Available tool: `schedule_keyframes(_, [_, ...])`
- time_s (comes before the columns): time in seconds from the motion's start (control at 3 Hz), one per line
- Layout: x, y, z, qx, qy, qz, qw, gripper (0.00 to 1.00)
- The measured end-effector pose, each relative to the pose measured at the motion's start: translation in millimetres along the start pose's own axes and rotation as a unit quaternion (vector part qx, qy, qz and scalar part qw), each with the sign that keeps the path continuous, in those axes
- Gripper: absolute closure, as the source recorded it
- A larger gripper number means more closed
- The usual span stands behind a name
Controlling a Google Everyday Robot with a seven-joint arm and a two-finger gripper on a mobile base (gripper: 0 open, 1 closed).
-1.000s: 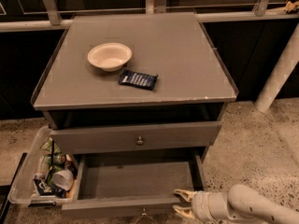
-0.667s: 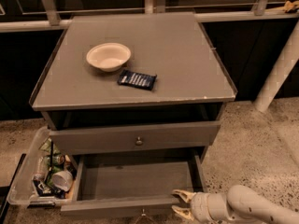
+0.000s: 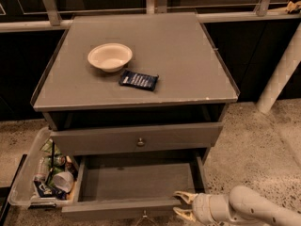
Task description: Open middle drawer
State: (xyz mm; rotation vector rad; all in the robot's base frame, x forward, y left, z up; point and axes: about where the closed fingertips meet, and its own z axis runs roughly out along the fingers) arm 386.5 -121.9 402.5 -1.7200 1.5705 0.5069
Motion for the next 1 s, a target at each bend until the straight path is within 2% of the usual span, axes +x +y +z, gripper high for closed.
schedule_keyframes(0.67, [0.0,0.0,0.0,0.0,0.0,0.0,1.0,0.13])
schedule_keyframes(1.0, [0.0,0.0,0.1,0.0,0.0,0.0,1.0,0.0])
